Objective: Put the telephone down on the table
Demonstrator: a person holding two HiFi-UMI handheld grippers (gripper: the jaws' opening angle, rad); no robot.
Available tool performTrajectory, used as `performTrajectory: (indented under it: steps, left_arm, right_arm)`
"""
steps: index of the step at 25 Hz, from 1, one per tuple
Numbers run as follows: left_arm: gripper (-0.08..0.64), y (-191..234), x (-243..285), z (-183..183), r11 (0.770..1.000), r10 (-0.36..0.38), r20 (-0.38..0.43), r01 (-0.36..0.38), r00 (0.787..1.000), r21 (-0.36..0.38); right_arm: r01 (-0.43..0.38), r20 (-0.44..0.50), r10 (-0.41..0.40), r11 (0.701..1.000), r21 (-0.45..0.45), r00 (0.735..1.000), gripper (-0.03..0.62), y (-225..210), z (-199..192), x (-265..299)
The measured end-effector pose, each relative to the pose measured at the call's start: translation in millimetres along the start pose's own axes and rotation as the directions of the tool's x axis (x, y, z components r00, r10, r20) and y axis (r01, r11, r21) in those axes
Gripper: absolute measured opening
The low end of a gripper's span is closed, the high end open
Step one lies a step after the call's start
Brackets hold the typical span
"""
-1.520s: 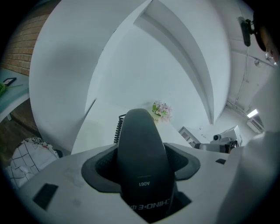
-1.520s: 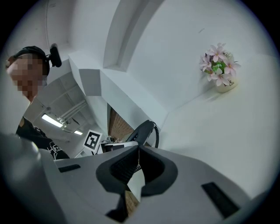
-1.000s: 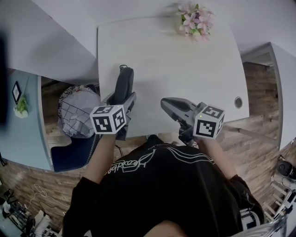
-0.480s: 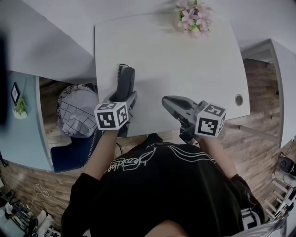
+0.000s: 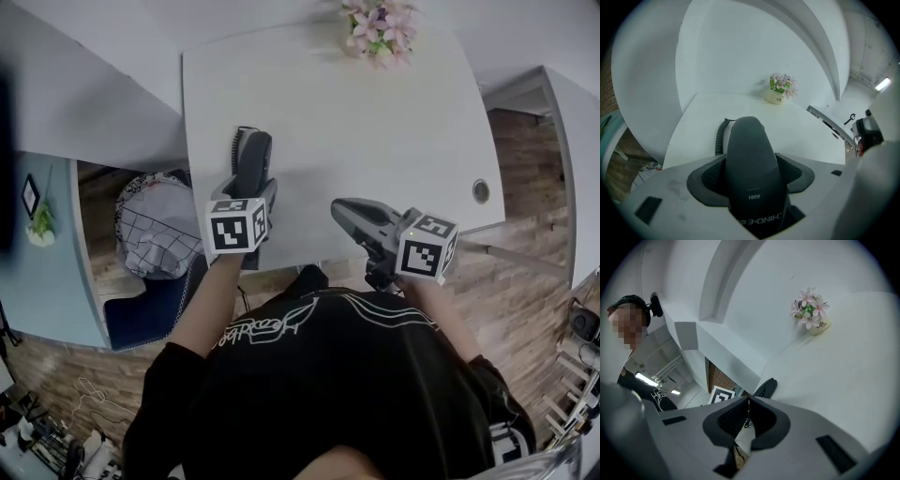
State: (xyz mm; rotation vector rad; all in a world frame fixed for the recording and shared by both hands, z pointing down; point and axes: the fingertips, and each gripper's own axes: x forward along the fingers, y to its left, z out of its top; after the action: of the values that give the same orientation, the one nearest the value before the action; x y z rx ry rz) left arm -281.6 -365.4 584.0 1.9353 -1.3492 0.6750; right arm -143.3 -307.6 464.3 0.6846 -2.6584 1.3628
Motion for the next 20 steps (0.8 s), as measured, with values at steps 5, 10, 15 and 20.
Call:
performTrajectory:
  steps: [5, 10, 15, 20]
  left_arm:
    - [0.291, -1.5, 7.3, -4.4, 0.993, 0.078, -0.034, -0.075, 0.996, 0.094]
    - [0.291, -6.3, 9.6, -7.1, 0.983, 0.116, -0.020, -0.112, 0.993, 0.148]
    - [0.293, -7.9, 9.7, -8.0, 0.976, 0.134, -0.011, -0.130, 0.991, 0.172]
    - [0.341, -14.1, 1.6, 0.4, 0.983, 0.054, 0.039, -0.060, 0.998, 0.175]
  right_arm:
    - [0.004, 0.013, -0.004, 1.000, 0.000, 1.000, 0.040, 0.8, -0.5, -7.3]
    - [0.015, 0.025, -0.015, 1.000, 0.004, 1.000, 0.040, 1.7, -5.7, -15.6]
    - [0.010, 0.028, -0.009, 1.000, -0.004, 1.000, 0.040, 7.1, -9.6, -20.2]
    - [0.010, 0.042, -0.009, 1.000, -0.013, 0.999, 0.040, 12.7, -10.6, -30.3]
